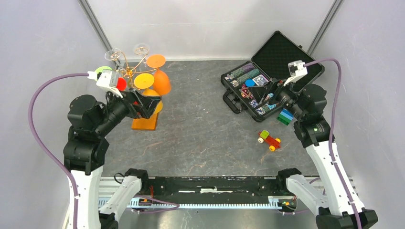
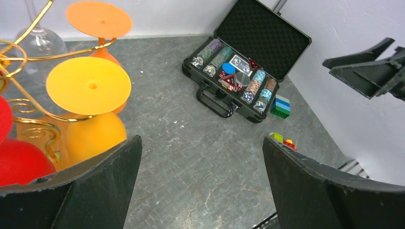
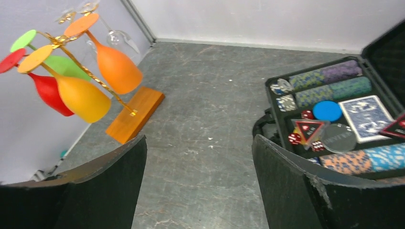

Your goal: Take the wine glass off the wine glass rack

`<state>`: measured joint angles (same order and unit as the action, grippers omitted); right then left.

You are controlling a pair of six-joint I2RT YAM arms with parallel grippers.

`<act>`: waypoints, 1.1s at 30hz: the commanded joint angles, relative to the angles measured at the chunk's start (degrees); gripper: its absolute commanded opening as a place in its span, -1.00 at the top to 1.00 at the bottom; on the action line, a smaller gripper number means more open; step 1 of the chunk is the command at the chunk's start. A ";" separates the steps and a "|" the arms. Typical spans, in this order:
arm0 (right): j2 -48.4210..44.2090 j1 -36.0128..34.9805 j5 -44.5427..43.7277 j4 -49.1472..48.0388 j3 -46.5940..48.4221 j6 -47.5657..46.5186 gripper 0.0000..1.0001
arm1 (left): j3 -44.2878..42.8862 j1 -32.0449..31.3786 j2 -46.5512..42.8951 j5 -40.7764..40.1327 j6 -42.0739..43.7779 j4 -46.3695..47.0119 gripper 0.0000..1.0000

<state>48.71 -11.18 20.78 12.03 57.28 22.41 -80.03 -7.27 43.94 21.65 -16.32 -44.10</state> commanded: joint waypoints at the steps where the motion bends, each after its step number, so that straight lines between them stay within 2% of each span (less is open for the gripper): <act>1: 2.49 -0.36 4.78 -7.51 -1.69 6.55 -0.71 | 1.80 -0.49 -0.94 3.22 -3.25 4.13 -1.00; 6: 5.02 -6.05 5.35 -17.51 -6.84 16.49 -0.72 | 3.80 -1.00 -2.64 0.15 -2.17 4.77 -1.00; 12: 8.24 -20.36 -4.23 -27.45 -9.23 26.32 -0.75 | 3.92 -0.99 -3.21 -3.21 -2.36 6.58 -1.00; 15: 12.05 -27.01 -9.52 -31.38 -7.95 30.29 -0.68 | 3.85 -0.99 -3.47 -4.53 -3.01 7.89 -1.00; 19: 19.18 -35.64 -16.68 -30.62 -1.15 31.23 -0.56 | 3.43 -1.00 -3.53 -8.25 -3.45 7.97 -1.00; 25: 30.98 -44.02 -25.13 -32.38 9.10 39.53 -0.44 | 3.65 -0.99 -4.36 -17.38 -4.65 9.82 -1.00; 30: 41.07 -46.22 -25.39 -29.63 21.29 42.92 -0.37 | 2.42 -0.99 -4.61 -19.49 -4.71 10.70 -1.00; 33: 44.85 -46.21 -26.00 -29.20 24.90 45.19 -0.35 | 2.75 -0.99 -5.66 -23.37 -4.61 10.71 -1.00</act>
<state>90.15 -57.30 -1.85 -16.69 76.14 62.89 -76.12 -8.12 39.70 4.43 -19.59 -36.38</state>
